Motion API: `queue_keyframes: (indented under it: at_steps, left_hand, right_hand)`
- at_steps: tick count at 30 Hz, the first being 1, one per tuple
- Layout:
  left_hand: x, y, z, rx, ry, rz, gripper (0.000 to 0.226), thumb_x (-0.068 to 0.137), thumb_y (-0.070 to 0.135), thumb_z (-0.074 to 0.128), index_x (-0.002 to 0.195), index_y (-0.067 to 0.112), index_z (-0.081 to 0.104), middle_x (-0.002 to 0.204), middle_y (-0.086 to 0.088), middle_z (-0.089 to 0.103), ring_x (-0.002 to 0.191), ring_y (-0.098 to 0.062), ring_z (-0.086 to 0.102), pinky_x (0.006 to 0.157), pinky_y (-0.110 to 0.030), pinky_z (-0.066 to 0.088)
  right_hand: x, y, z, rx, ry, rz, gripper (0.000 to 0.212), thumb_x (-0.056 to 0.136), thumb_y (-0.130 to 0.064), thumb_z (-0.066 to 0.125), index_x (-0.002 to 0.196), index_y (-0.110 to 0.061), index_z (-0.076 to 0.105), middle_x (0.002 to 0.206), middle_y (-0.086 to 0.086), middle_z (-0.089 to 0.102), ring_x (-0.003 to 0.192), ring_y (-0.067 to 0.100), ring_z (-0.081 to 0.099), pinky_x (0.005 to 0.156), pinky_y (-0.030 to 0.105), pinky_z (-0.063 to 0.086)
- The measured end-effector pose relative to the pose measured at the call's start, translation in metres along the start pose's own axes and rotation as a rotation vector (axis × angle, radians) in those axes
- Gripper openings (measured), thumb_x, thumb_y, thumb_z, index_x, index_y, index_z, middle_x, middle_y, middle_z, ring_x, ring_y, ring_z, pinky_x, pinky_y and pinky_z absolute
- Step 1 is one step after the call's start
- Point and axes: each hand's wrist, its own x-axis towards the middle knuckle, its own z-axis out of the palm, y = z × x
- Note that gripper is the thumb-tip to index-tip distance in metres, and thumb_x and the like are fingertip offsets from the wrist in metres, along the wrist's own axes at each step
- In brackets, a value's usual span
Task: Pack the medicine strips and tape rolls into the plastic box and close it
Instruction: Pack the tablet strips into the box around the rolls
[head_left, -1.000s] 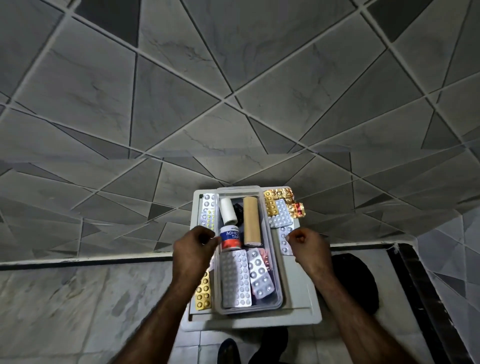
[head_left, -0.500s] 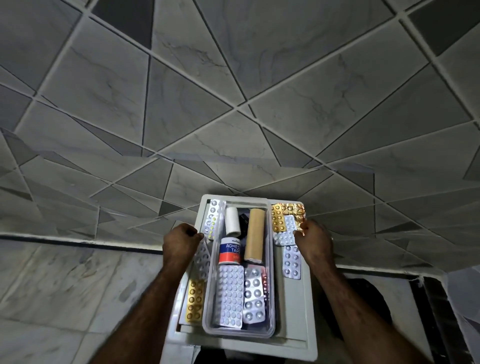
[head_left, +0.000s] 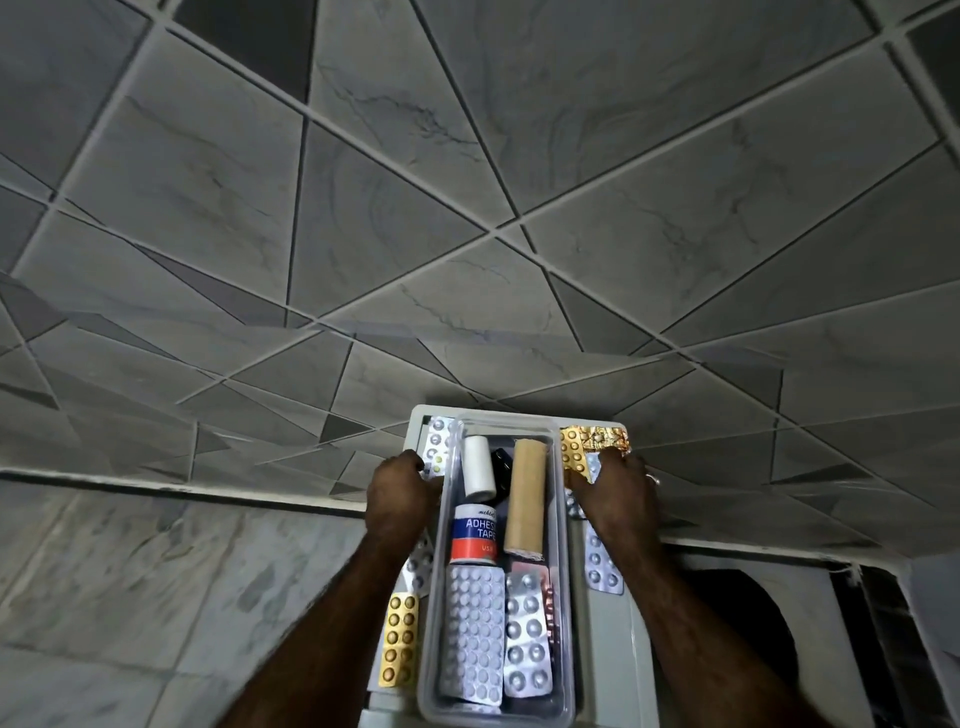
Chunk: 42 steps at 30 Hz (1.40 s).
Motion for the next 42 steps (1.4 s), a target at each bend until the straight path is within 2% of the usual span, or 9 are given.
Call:
queue_keyframes:
  at_steps: [6, 10, 14, 18, 21, 25, 32, 38, 42]
  left_hand:
    - [0.006, -0.004, 0.008, 0.060, -0.033, 0.026, 0.032, 0.086, 0.027, 0.066, 0.111, 0.007, 0.067, 0.112, -0.016, 0.065, 0.101, -0.031, 0.064, 0.082, -0.032, 0.048]
    - [0.011, -0.003, 0.009, 0.051, -0.070, -0.007, 0.028, 0.081, 0.028, 0.065, 0.096, 0.005, 0.072, 0.101, -0.017, 0.072, 0.093, -0.033, 0.067, 0.075, -0.032, 0.050]
    - [0.013, -0.002, 0.007, -0.036, -0.107, -0.083, 0.025, 0.077, 0.027, 0.070, 0.089, 0.004, 0.072, 0.095, -0.018, 0.074, 0.091, -0.034, 0.068, 0.066, -0.027, 0.041]
    - [0.012, -0.004, 0.005, -0.122, -0.116, -0.129, 0.027, 0.077, 0.028, 0.074, 0.095, 0.008, 0.075, 0.098, -0.013, 0.075, 0.094, -0.028, 0.068, 0.068, -0.025, 0.040]
    - [0.013, -0.005, 0.002, -0.174, -0.122, -0.138, 0.024, 0.079, 0.028, 0.074, 0.093, 0.010, 0.075, 0.096, -0.012, 0.076, 0.095, -0.028, 0.069, 0.072, -0.028, 0.046]
    - [0.014, -0.008, -0.004, -0.225, -0.087, -0.118, 0.019, 0.078, 0.030, 0.073, 0.088, 0.014, 0.075, 0.093, -0.009, 0.077, 0.089, -0.025, 0.070, 0.072, -0.030, 0.051]
    - [0.010, -0.008, -0.030, -0.438, 0.047, -0.097, 0.017, 0.080, 0.032, 0.075, 0.081, 0.015, 0.074, 0.078, -0.003, 0.074, 0.075, -0.021, 0.068, 0.074, -0.035, 0.055]
    - [-0.007, 0.018, -0.045, -0.623, 0.031, -0.021, 0.014, 0.076, 0.031, 0.078, 0.073, 0.018, 0.073, 0.069, 0.002, 0.074, 0.071, -0.020, 0.070, 0.075, -0.038, 0.056]
    - [-0.015, 0.035, -0.031, -0.546, -0.041, 0.012, 0.014, 0.075, 0.029, 0.080, 0.074, 0.016, 0.073, 0.073, 0.001, 0.075, 0.072, -0.018, 0.071, 0.076, -0.034, 0.058]
  right_hand:
    - [0.000, -0.008, 0.003, -0.075, 0.017, -0.013, 0.046, 0.081, -0.038, 0.065, 0.116, -0.009, 0.059, 0.123, 0.019, 0.055, 0.108, 0.040, 0.058, 0.090, 0.041, 0.049]
    - [0.004, -0.014, 0.006, -0.049, -0.005, 0.014, 0.039, 0.080, -0.034, 0.061, 0.106, -0.005, 0.062, 0.113, 0.019, 0.062, 0.103, 0.038, 0.060, 0.085, 0.038, 0.050]
    - [0.010, -0.015, 0.007, 0.106, -0.035, 0.106, 0.028, 0.075, -0.030, 0.062, 0.084, -0.004, 0.068, 0.092, 0.019, 0.070, 0.087, 0.036, 0.065, 0.067, 0.029, 0.041]
    - [0.011, -0.017, 0.000, 0.285, -0.070, 0.190, 0.017, 0.079, -0.021, 0.071, 0.085, -0.005, 0.072, 0.088, 0.015, 0.072, 0.088, 0.034, 0.065, 0.069, 0.026, 0.039]
    - [0.013, -0.016, -0.001, 0.418, -0.088, 0.238, 0.010, 0.077, -0.021, 0.075, 0.079, -0.012, 0.072, 0.080, 0.009, 0.073, 0.080, 0.031, 0.066, 0.072, 0.030, 0.049]
    - [0.013, -0.011, -0.002, 0.544, -0.075, 0.263, 0.015, 0.071, -0.022, 0.078, 0.062, -0.022, 0.065, 0.071, 0.005, 0.074, 0.071, 0.029, 0.071, 0.075, 0.049, 0.059]
    - [-0.009, -0.026, -0.031, 0.777, 0.059, 0.228, 0.007, 0.079, -0.012, 0.076, 0.081, -0.008, 0.071, 0.073, 0.009, 0.073, 0.054, 0.015, 0.064, 0.058, 0.034, 0.058]
    - [-0.033, -0.043, -0.035, 0.867, 0.039, 0.144, 0.008, 0.079, -0.012, 0.076, 0.076, -0.014, 0.069, 0.066, 0.003, 0.071, 0.052, 0.010, 0.063, 0.054, 0.029, 0.055]
    - [-0.045, -0.054, -0.028, 0.859, -0.087, 0.127, 0.006, 0.081, -0.009, 0.074, 0.085, -0.011, 0.069, 0.075, 0.005, 0.073, 0.052, 0.007, 0.065, 0.052, 0.023, 0.055]
